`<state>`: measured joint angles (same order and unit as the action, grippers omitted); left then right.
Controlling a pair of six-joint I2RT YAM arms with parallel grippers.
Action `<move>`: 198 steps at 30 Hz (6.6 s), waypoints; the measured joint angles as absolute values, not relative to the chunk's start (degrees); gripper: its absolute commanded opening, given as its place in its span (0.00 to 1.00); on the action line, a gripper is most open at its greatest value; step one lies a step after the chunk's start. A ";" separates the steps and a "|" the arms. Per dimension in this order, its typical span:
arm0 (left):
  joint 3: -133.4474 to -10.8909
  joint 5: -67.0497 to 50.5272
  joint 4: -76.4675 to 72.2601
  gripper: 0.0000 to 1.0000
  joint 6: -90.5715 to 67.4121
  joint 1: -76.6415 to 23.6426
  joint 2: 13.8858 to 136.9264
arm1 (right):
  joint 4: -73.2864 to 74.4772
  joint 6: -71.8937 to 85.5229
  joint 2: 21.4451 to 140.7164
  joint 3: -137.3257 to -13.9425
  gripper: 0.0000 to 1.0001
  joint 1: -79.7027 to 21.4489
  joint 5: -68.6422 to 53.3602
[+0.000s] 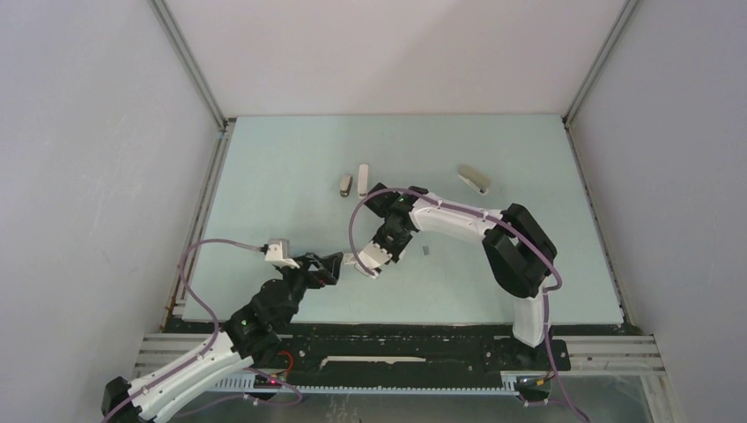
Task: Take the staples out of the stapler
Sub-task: Place the staple in the staple box, then pick up the staple from the center of the board, then place the staple in the staple box.
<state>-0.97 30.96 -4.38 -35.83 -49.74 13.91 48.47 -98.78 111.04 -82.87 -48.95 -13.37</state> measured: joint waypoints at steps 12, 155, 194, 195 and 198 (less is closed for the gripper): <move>-0.97 31.48 -2.15 1.00 -36.27 -49.74 11.92 | 48.60 -101.75 112.66 -82.87 0.19 -49.84 -11.38; -97.06 26.96 39.20 0.17 -52.97 -61.32 126.54 | 39.35 -27.90 79.90 -67.85 0.37 -1.58 -41.28; -71.77 31.35 28.62 0.11 -31.24 -60.40 103.74 | 39.35 -27.73 79.90 -67.85 0.37 -2.72 -40.99; -71.77 31.35 28.58 0.11 -31.00 -60.23 104.12 | 39.35 -27.73 79.90 -67.85 0.37 -2.72 -40.99; -71.77 31.31 28.58 0.11 -30.79 -59.88 105.21 | 39.35 -27.73 79.90 -67.85 0.37 -2.72 -40.99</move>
<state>-71.77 31.31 28.58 -30.79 -59.88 105.21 39.35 -27.73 79.90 -67.85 -2.72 -40.99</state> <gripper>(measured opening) 0.166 0.371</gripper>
